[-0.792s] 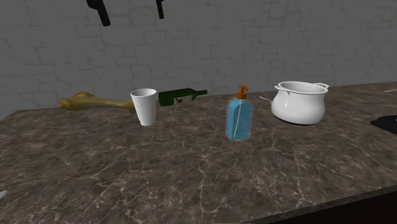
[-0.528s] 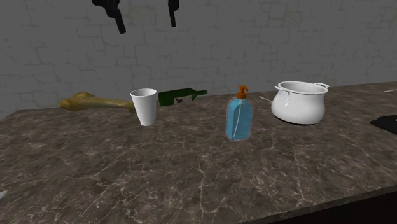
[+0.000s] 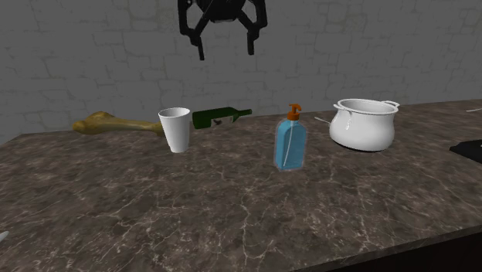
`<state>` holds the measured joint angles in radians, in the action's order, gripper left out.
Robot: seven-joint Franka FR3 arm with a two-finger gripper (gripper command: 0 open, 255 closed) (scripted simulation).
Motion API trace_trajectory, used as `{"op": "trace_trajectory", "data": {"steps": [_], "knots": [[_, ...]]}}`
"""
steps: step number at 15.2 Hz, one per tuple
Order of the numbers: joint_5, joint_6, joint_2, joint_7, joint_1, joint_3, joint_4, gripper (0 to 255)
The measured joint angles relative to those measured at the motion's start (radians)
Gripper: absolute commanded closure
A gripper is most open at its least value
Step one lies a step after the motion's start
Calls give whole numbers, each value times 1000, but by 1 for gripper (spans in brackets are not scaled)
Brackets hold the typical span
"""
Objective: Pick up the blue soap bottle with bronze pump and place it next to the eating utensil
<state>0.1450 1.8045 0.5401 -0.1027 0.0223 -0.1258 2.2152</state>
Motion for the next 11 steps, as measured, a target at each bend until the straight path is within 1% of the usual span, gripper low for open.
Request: {"op": "trace_trajectory", "data": {"steps": [5, 11], "knots": [[-8, 75, -150, -106, 15, -90, -61, 0], [-60, 129, -354, -238, 31, -180, -185, 0]]}}
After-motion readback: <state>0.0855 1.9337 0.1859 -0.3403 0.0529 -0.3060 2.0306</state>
